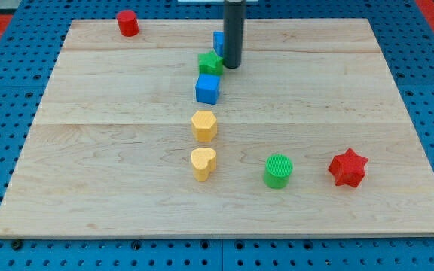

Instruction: Move the green star and blue triangle to the left

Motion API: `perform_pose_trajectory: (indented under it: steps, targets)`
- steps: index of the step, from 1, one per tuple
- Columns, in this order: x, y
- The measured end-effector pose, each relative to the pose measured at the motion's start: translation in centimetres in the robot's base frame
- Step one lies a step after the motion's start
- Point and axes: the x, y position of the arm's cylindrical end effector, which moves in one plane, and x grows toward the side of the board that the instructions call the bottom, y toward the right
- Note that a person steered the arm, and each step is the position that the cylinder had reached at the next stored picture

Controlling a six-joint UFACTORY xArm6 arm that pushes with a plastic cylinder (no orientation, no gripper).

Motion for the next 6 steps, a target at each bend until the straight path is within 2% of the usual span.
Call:
perform_pose_trajectory:
  steps: [1, 2, 3, 4, 5, 6]
  targets:
    - [-0.3, 1.5]
    - [-2.5, 7.7]
    - [-9.3, 10.4]
    - [-12.0, 2.8]
    - [-11.5, -7.9]
    - [-8.0, -16.9]
